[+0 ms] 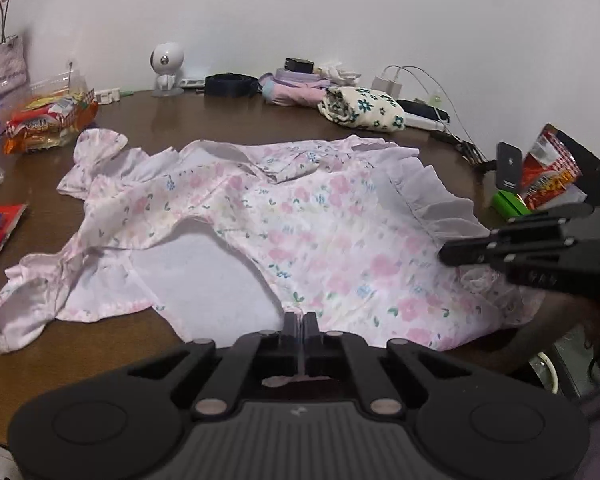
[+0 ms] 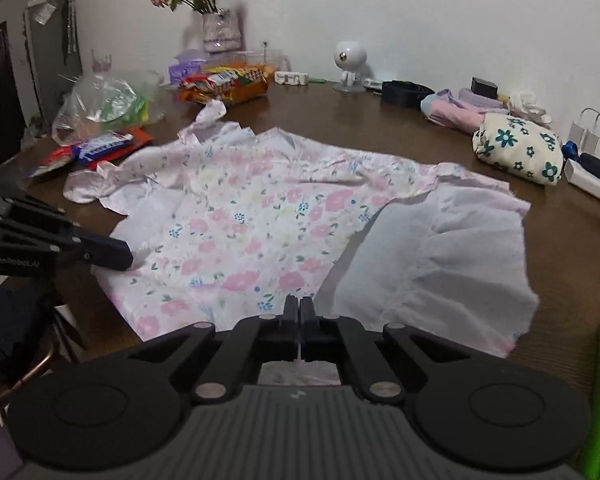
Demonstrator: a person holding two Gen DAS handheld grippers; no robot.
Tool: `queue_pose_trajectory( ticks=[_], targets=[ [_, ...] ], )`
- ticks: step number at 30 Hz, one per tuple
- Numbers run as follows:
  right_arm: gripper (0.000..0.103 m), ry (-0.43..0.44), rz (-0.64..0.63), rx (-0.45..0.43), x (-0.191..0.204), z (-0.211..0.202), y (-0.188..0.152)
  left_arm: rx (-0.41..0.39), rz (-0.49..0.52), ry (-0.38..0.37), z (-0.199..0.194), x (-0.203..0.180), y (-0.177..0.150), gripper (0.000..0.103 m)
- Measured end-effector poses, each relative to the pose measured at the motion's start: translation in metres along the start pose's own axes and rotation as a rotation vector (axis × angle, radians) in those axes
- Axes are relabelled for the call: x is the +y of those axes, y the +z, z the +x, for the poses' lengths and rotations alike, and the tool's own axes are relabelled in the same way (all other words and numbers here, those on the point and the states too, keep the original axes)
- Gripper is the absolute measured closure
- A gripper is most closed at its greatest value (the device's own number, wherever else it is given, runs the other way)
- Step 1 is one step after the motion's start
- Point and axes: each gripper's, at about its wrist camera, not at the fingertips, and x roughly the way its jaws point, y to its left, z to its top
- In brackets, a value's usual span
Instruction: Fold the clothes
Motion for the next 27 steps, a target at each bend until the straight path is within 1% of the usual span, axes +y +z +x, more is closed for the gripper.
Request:
queue_pose_trajectory(
  ticks=[1,2,4,5,6,7,8,9,11,12,13,14,15,17,18,19,20,21,23,25,26,27],
  targets=[
    [0.102,0.016,0.0,0.007,-0.002,-0.004,-0.001,0.017,0.006,-0.004,0.003,0.0,-0.003,0.102],
    [0.101,0.036,-0.007,0.034,-0.004,-0.003,-0.004,0.033,0.016,-0.008,0.004,0.0,-0.006,0.101],
    [0.099,0.03,-0.052,0.088,0.0,0.004,-0.01,0.036,0.036,-0.016,0.003,-0.001,-0.009,0.097],
    [0.096,0.016,-0.061,0.096,0.0,0.005,-0.009,0.03,0.035,-0.018,0.0,0.001,-0.006,0.092],
    [0.087,0.0,-0.069,0.103,-0.001,0.007,-0.008,0.015,0.026,-0.019,-0.003,0.005,0.0,0.088],
    [0.079,-0.012,-0.059,0.081,-0.005,0.004,0.0,-0.012,0.007,-0.02,-0.008,0.01,0.008,0.082],
    [0.056,-0.024,-0.047,0.056,-0.01,0.002,0.009,-0.039,-0.01,-0.017,-0.011,0.015,0.017,0.067],
    [0.049,-0.04,-0.049,0.022,-0.017,0.0,0.021,-0.064,-0.019,-0.004,-0.01,0.019,0.028,0.058],
    [0.049,-0.057,-0.093,-0.022,-0.026,0.011,0.049,-0.085,-0.005,0.047,0.005,0.016,0.046,0.058],
    [0.049,-0.058,-0.109,-0.026,-0.032,0.023,0.061,-0.082,0.008,0.069,0.016,0.013,0.052,0.06],
    [0.051,-0.042,-0.135,-0.003,-0.037,0.044,0.076,-0.066,0.027,0.083,0.027,0.01,0.056,0.061],
    [0.055,-0.035,-0.153,0.01,-0.04,0.062,0.087,-0.052,0.047,0.098,0.038,0.006,0.058,0.061],
    [0.055,-0.028,-0.172,0.023,-0.043,0.08,0.098,-0.039,0.061,0.111,0.046,0.003,0.058,0.061],
    [0.055,0.018,-0.223,0.088,-0.043,0.114,0.113,-0.01,0.065,0.126,0.058,0.0,0.055,0.061],
    [0.06,0.038,-0.254,0.129,-0.041,0.13,0.117,-0.001,0.06,0.119,0.06,0.0,0.052,0.061],
    [0.07,0.037,-0.286,0.163,-0.037,0.144,0.122,0.009,0.056,0.111,0.063,0.001,0.049,0.061],
    [0.1,0.01,-0.294,0.186,-0.037,0.157,0.131,0.01,0.058,0.109,0.064,0.001,0.046,0.06],
    [0.102,-0.018,-0.301,0.208,-0.036,0.17,0.14,0.003,0.068,0.114,0.063,-0.001,0.043,0.06],
    [0.102,-0.038,-0.23,0.179,-0.045,0.186,0.164,0.002,0.087,0.126,0.063,-0.005,0.04,0.06],
    [0.102,-0.08,-0.158,0.116,-0.054,0.202,0.187,0.001,0.091,0.125,0.064,-0.006,0.039,0.059],
    [0.097,-0.102,-0.14,0.073,-0.058,0.207,0.194,0.0,0.091,0.123,0.064,-0.006,0.039,0.058],
    [0.081,-0.124,-0.129,0.035,-0.062,0.213,0.2,0.0,0.09,0.119,0.064,-0.005,0.039,0.057]
  ],
)
